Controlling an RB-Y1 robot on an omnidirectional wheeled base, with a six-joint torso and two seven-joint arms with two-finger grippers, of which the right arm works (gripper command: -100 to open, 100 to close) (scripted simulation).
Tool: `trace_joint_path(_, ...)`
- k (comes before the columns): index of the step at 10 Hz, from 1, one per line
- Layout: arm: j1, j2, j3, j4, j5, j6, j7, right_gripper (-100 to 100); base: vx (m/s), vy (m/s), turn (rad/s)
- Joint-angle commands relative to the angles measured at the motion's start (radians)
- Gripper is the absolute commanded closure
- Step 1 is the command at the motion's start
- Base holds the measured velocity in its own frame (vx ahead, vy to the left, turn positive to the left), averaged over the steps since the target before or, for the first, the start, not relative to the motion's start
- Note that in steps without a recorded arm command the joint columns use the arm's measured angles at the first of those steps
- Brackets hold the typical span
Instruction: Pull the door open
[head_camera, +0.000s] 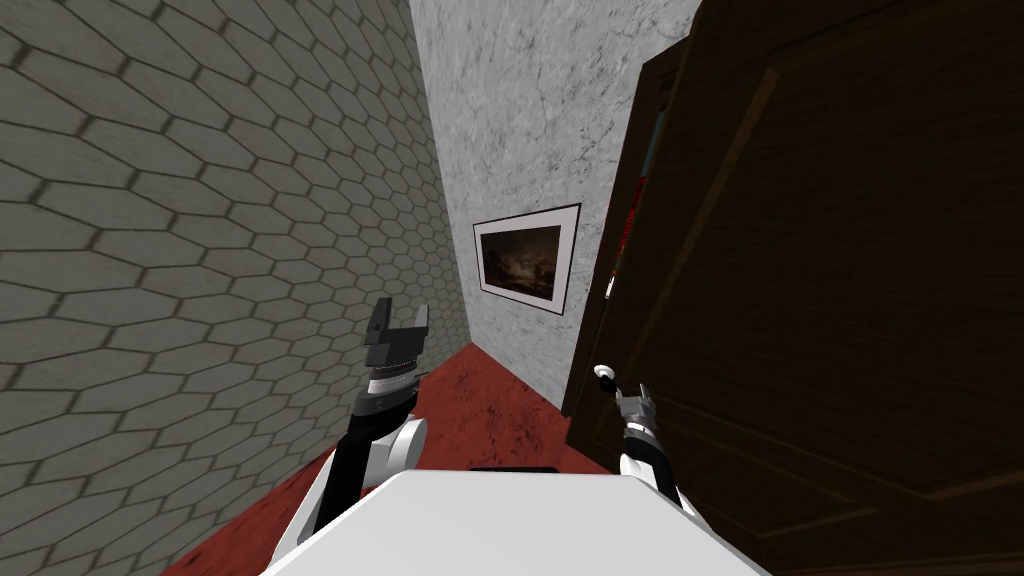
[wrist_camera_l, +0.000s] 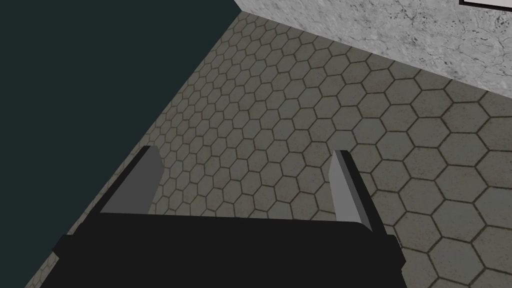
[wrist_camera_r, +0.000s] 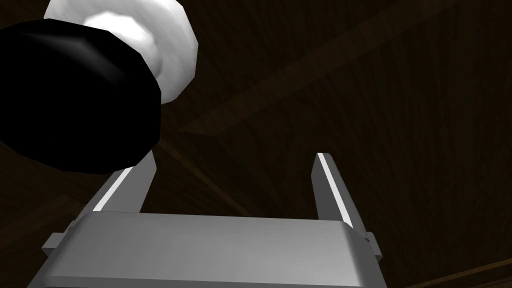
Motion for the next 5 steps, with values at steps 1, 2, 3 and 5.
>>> trace_joint_path(1,-0.012,0.025,0.025,0.003,-0.014,0.002,-0.05,-100,-0.047,-0.011,0.012)
trace_joint_path(2,-0.012,0.025,0.025,0.003,-0.014,0.002,-0.057,-100,-0.036,-0.005,0.041)
trace_joint_path(3,-0.015,0.032,0.03,0.002,-0.032,0.002,-0.091,-100,-0.041,-0.007,0.041)
trace_joint_path(5,-0.015,0.032,0.03,0.011,-0.032,0.002,-0.097,-100,-0.028,-0.003,0.014)
